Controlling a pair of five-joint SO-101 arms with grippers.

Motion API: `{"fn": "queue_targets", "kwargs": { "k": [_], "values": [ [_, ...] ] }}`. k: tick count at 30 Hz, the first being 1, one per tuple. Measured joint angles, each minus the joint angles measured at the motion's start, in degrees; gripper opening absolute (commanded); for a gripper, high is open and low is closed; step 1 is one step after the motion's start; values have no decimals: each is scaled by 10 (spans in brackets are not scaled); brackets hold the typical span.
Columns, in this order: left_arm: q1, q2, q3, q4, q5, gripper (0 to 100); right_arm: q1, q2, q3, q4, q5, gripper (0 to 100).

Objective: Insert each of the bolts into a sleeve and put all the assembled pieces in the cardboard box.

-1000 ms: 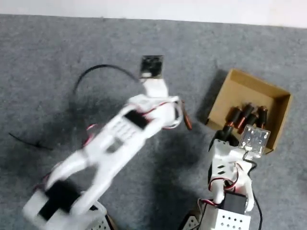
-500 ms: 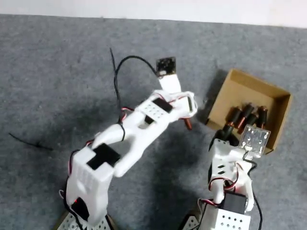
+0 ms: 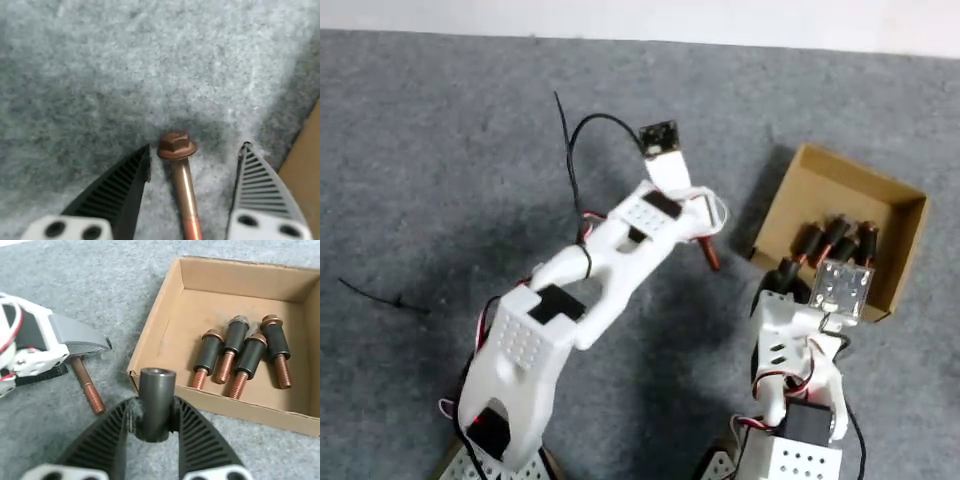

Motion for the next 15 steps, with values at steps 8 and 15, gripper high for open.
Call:
{"fn": "queue_targets", "kwargs": {
  "k": [8,15],
  "values": [
    [2,30,-74,91,0,266,-1,0,10,0,0,5],
    [23,31,-81,128,0,266,-1,0,11,0,0,5]
  ]
}}
